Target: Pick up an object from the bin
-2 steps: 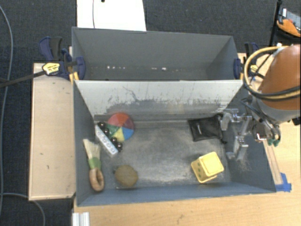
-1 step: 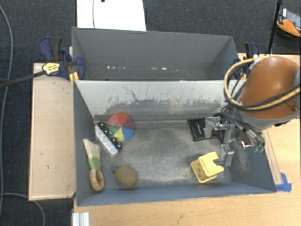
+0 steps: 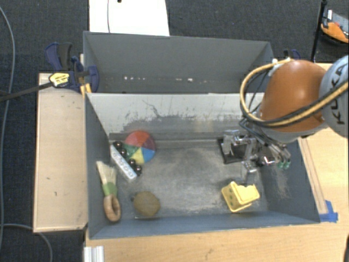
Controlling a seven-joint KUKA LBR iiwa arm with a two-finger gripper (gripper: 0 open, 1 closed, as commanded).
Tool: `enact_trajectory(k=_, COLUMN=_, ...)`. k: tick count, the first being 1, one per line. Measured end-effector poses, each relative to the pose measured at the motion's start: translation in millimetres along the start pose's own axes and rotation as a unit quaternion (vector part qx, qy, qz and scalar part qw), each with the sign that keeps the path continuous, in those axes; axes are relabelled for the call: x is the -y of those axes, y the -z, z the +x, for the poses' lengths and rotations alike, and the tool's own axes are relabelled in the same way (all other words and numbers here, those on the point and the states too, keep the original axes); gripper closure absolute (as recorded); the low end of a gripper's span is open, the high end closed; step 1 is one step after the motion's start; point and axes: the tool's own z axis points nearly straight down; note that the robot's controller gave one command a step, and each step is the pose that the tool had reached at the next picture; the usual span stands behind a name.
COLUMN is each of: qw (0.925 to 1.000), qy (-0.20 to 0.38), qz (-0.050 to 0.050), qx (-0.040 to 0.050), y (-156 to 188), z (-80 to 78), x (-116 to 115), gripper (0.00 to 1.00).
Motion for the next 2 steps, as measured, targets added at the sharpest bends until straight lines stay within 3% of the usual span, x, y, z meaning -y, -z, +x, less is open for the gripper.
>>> enact_trajectory(k=1, qw=0.9977, qy=0.067, qz=-0.002, qx=0.0016, y=-44, z=20.1, x=-8, gripper=0.00)
enact_trajectory(k=2, qw=0.9876, qy=0.157, qz=-0.001, qx=-0.0014, y=-61, z=47.2, x=13, gripper=0.00)
